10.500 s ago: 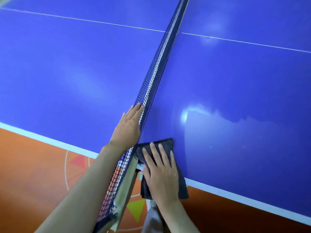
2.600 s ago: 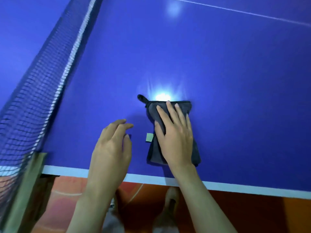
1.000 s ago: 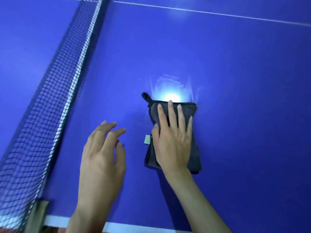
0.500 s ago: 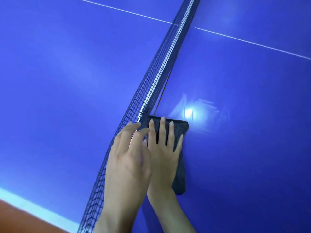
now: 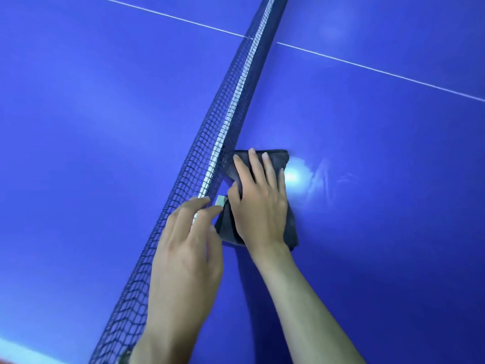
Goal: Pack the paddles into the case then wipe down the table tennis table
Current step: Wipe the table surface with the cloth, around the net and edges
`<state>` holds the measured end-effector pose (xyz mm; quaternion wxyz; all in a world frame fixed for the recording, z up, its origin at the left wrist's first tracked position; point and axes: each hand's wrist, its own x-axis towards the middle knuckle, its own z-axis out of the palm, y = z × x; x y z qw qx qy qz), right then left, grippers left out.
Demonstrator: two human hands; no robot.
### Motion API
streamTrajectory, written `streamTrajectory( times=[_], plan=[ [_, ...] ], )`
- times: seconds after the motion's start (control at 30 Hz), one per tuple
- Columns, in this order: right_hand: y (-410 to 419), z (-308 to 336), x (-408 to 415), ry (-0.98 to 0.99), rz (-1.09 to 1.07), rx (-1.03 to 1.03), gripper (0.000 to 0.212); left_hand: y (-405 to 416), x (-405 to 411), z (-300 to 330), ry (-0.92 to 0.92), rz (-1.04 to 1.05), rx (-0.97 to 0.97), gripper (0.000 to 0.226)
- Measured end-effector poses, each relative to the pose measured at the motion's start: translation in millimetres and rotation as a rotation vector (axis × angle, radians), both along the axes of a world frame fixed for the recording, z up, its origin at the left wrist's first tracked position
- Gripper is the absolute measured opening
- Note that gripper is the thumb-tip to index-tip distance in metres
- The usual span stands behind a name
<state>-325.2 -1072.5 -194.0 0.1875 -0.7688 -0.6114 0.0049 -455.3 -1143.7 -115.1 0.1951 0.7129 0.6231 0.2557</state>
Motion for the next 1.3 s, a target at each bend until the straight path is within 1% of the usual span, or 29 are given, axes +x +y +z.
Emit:
streamTrajectory(
  times=[0.2,0.4,0.67,0.77,0.9,1.03,1.13,1.3],
  plan=[
    [-30,1,72,0.006,-0.096,0.003,0.054,-6,56,-6,0.030,-0.066,-0.011,0.030],
    [-74,0,158,0.000,-0.162,-0.022,0.053,-21,135,-14,0.064,-0.196,-0.024,0.029],
    [-145,2,287,0.016,-0.244,-0.016,0.053,-55,260,-22,0.007,-0.304,-0.056,0.030],
    [-171,2,333,0.027,-0.277,-0.027,0.053,-69,302,-24,-0.025,-0.343,-0.078,0.035],
    [-212,0,390,0.035,-0.314,-0.029,0.054,-84,347,-25,-0.010,-0.394,-0.073,0.034],
    [-252,1,438,0.026,-0.312,-0.038,0.053,-95,383,-30,0.006,-0.383,-0.075,0.031],
    [-267,4,464,0.034,-0.338,-0.050,0.055,-99,401,-32,0.002,-0.375,-0.069,0.032],
    [-236,5,489,0.018,-0.348,-0.054,0.054,-97,407,-22,0.045,-0.386,-0.053,0.034]
  ],
)
